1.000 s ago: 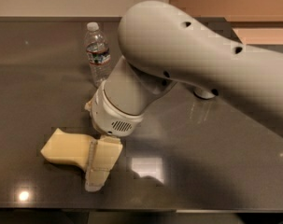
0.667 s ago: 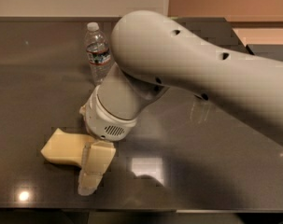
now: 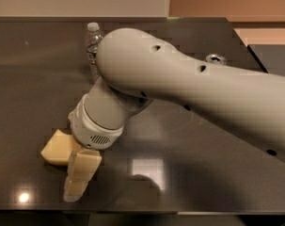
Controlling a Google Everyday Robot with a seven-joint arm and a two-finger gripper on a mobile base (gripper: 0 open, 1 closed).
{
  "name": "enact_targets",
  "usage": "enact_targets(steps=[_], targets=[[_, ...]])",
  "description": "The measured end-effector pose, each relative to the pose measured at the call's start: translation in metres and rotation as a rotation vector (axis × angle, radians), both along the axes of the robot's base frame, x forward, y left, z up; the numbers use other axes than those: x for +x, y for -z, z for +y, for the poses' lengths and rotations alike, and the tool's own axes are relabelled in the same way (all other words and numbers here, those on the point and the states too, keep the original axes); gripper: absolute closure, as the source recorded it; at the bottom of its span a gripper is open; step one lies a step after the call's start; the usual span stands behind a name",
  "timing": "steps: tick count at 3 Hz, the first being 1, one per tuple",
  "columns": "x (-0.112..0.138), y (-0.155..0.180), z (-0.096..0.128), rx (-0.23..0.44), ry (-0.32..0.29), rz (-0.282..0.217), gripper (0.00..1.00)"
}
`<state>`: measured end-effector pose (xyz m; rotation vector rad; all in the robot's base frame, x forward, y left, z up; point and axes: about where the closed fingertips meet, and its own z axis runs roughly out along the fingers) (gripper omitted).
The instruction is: Pick sponge
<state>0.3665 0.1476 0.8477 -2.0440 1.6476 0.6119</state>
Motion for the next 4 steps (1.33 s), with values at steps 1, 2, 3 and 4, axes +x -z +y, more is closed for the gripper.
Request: enact_targets(steps=[1, 2, 3, 4], targets=[[0.000, 0.005, 0.010, -0.001, -0.002, 0.001, 0.00], [0.002, 0.010, 0.014, -0.008, -0.003, 0.007, 0.18], [0.006, 0.011, 0.010, -0.015, -0.001, 0.002, 0.41], [0.013, 0.009, 0.003, -0.024, 0.005, -0.013, 0.64]])
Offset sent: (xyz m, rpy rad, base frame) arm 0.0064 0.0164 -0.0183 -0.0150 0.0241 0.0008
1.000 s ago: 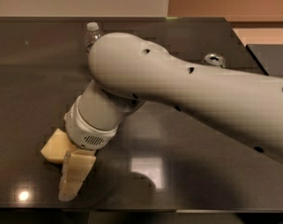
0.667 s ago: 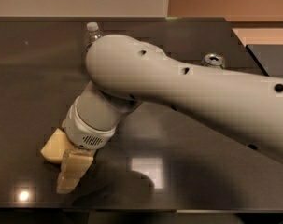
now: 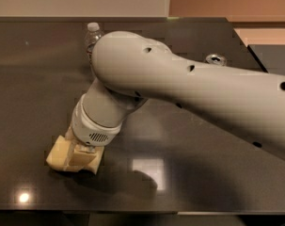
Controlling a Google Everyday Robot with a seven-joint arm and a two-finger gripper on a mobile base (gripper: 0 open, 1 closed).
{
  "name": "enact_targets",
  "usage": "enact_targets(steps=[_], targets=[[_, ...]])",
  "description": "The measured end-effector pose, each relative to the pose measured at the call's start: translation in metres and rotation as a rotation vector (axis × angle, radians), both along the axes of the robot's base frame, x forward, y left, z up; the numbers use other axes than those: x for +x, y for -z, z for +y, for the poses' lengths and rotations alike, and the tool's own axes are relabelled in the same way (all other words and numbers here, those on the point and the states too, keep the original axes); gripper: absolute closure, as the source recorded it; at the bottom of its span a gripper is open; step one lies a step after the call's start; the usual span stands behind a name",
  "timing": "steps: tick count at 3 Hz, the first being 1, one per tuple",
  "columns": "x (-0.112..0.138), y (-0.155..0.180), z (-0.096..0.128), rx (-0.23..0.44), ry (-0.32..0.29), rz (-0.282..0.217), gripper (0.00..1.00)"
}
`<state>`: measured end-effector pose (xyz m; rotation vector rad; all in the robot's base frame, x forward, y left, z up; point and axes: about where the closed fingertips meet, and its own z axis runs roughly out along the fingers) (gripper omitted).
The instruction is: Pick sponge
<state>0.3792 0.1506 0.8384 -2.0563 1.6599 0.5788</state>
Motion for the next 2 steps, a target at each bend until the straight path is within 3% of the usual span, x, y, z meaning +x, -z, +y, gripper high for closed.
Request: enact_targets(steps=[1, 2], targets=[[0.011, -0.011, -0.014, -0.006, 0.014, -0.004, 0.87], [0.029, -0.032, -0.038, 0.005, 0.035, 0.008, 1.00]])
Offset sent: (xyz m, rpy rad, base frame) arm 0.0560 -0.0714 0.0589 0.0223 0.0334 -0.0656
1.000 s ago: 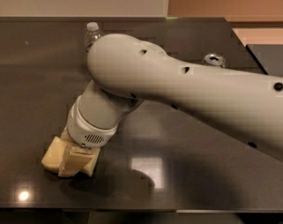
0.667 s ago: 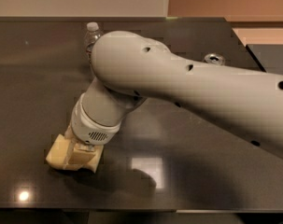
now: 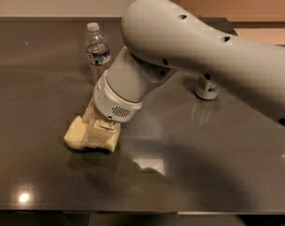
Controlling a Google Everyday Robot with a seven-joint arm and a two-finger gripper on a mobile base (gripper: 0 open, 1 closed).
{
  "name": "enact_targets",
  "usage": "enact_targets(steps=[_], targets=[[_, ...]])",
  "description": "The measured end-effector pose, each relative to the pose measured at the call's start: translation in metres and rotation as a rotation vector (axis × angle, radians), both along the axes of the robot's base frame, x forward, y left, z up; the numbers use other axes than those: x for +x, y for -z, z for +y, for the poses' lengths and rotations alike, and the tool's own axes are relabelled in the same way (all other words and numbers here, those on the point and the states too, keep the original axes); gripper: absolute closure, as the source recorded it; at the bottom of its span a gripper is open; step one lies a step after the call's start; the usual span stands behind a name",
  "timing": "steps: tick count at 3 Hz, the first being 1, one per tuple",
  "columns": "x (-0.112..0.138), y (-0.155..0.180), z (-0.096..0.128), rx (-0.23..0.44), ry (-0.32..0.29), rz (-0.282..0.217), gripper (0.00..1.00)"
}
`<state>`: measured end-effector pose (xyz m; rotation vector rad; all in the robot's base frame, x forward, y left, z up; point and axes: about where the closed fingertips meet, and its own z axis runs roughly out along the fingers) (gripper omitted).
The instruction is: Pick sponge
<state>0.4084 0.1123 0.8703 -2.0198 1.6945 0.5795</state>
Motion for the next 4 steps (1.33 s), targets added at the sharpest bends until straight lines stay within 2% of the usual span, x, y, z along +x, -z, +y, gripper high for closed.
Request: enact_targets(steps=[2, 3, 4], targets=[[0.027, -0.054, -0.046, 0.066, -0.007, 0.027, 1.00], [0.031, -0.099, -0.076, 0.093, -0.026, 0.017, 1.00], [0.031, -0.099, -0.076, 0.093, -0.026, 0.017, 1.00]])
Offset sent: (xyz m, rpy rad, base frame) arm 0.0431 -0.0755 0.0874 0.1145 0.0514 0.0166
